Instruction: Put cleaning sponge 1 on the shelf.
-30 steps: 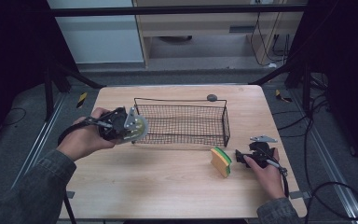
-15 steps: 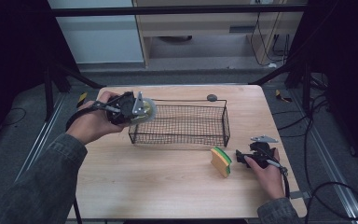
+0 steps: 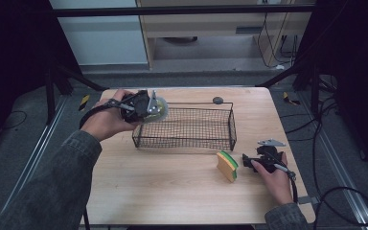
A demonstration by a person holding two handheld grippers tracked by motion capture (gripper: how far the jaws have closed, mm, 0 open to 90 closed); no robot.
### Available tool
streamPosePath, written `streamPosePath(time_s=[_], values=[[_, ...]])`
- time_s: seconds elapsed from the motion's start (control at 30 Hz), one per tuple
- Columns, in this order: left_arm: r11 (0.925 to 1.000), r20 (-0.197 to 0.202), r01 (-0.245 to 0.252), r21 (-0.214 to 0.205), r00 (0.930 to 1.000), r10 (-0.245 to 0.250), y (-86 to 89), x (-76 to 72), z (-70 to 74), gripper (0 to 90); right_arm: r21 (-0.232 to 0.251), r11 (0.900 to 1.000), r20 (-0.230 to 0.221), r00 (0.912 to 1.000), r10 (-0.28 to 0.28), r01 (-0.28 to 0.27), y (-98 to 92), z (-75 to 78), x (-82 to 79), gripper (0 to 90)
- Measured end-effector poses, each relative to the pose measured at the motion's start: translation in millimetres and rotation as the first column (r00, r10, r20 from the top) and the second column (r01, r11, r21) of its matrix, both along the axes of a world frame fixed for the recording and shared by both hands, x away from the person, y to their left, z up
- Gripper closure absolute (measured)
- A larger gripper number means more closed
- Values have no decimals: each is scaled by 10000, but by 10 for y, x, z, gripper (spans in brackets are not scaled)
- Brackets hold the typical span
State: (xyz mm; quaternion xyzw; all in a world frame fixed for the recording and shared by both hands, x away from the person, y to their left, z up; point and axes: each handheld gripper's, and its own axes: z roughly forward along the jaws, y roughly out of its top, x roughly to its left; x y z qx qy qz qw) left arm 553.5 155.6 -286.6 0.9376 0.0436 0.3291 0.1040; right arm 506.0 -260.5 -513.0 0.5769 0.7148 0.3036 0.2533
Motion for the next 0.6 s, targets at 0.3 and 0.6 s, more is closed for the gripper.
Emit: streamPosePath(time_s=[0.3,0.6], values=[[9998,110,93,156,9999,-95,-33,83,-96,710,43,10000,-39,10000,-35,35,4,3,7,12],[9998,-2,163,106,9999,-163,-24,161,-207,710,36,10000,-29,10000,-12,12,3,2,14,12]])
